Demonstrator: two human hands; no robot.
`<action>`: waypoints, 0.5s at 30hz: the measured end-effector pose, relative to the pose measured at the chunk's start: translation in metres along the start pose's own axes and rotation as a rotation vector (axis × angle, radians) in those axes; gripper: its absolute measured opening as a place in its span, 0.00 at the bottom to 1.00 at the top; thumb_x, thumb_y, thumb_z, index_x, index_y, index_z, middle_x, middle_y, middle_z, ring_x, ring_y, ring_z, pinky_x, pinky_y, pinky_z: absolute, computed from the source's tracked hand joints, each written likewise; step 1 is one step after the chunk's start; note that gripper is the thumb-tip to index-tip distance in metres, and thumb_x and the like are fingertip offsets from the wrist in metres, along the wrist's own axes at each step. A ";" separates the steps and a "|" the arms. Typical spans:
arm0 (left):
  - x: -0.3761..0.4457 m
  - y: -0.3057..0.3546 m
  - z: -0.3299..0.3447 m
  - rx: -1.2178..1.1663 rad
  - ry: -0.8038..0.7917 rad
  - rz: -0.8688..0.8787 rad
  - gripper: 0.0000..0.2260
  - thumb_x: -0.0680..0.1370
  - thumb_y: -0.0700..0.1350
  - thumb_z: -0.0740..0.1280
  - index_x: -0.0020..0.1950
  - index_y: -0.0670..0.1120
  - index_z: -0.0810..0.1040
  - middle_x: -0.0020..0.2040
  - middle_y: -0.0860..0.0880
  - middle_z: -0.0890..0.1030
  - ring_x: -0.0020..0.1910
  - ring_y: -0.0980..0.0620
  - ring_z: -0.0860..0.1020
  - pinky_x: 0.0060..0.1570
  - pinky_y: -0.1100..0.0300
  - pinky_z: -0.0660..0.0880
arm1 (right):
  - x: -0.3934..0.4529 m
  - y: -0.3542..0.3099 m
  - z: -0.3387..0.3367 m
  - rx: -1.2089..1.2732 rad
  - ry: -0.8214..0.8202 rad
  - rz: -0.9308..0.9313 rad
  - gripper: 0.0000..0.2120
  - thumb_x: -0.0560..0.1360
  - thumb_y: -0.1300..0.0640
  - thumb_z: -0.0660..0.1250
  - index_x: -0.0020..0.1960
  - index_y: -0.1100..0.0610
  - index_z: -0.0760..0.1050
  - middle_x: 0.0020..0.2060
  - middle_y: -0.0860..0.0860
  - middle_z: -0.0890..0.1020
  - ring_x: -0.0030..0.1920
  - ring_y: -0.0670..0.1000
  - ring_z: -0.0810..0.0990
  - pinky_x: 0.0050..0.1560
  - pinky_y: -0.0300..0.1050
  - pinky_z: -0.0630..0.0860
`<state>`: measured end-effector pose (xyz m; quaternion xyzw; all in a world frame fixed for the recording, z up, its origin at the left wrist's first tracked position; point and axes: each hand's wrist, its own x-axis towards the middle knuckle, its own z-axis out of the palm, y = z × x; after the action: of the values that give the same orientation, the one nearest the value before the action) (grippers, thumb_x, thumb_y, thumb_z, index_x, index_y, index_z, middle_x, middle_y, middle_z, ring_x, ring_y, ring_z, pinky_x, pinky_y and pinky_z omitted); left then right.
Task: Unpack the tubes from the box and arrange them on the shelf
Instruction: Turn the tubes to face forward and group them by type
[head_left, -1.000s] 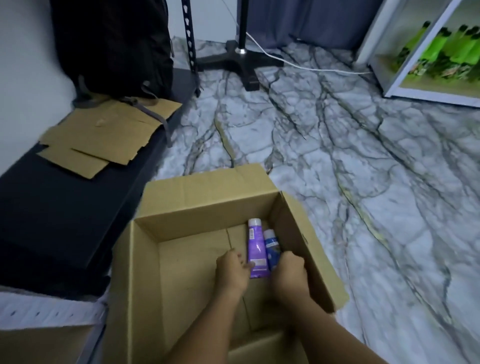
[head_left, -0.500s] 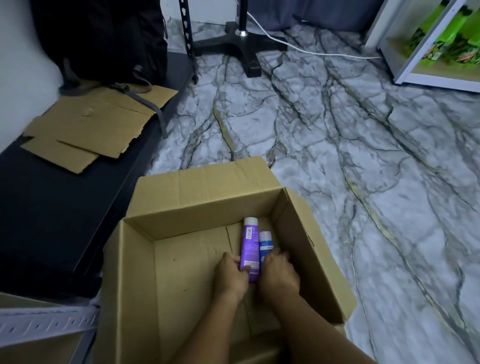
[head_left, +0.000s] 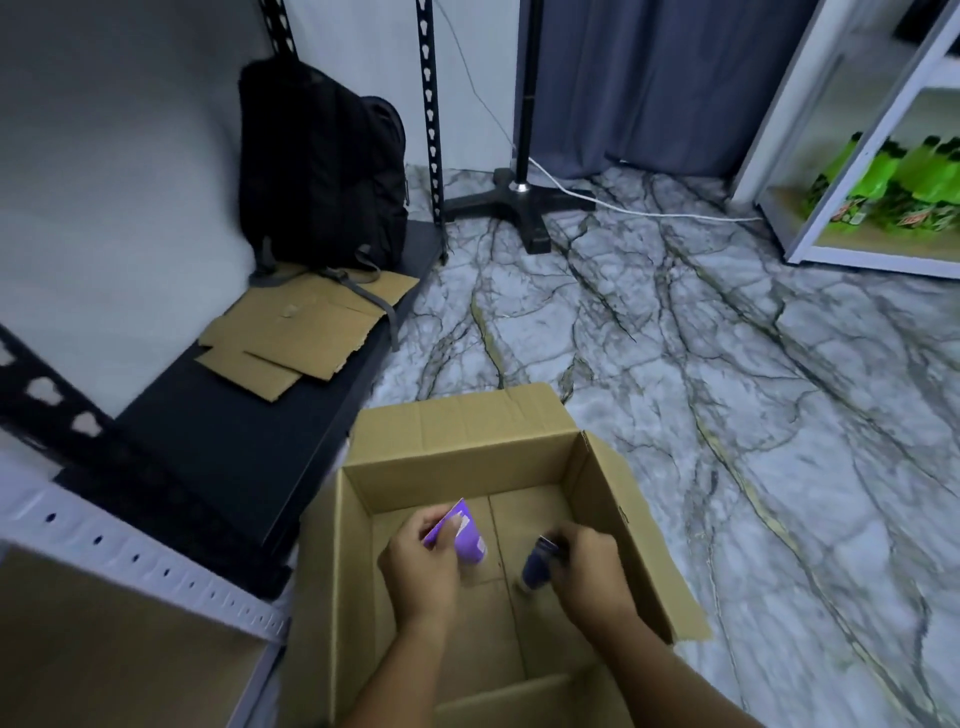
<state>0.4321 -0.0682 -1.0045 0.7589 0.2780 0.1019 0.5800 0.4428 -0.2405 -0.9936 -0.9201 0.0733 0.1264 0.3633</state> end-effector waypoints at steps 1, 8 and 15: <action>-0.004 0.008 -0.010 -0.023 -0.009 0.013 0.07 0.73 0.40 0.74 0.42 0.52 0.83 0.38 0.58 0.84 0.41 0.58 0.82 0.41 0.62 0.77 | -0.006 -0.004 -0.007 0.075 -0.004 -0.043 0.10 0.72 0.62 0.71 0.34 0.52 0.79 0.31 0.49 0.83 0.35 0.42 0.81 0.39 0.36 0.79; -0.030 0.071 -0.085 -0.067 -0.053 0.137 0.04 0.70 0.41 0.78 0.39 0.49 0.85 0.37 0.53 0.86 0.40 0.52 0.84 0.40 0.59 0.79 | -0.041 -0.055 -0.050 0.295 0.011 -0.268 0.09 0.65 0.54 0.80 0.34 0.55 0.81 0.30 0.49 0.83 0.30 0.40 0.76 0.33 0.37 0.72; -0.066 0.143 -0.164 -0.058 -0.014 0.310 0.04 0.69 0.43 0.79 0.39 0.50 0.85 0.37 0.53 0.86 0.40 0.52 0.84 0.44 0.51 0.81 | -0.090 -0.140 -0.093 0.372 0.008 -0.492 0.06 0.66 0.59 0.79 0.37 0.58 0.83 0.31 0.50 0.84 0.30 0.40 0.78 0.32 0.33 0.72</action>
<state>0.3428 0.0062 -0.8089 0.7762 0.1507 0.1930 0.5810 0.4052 -0.1991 -0.8112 -0.8286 -0.1285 0.0151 0.5447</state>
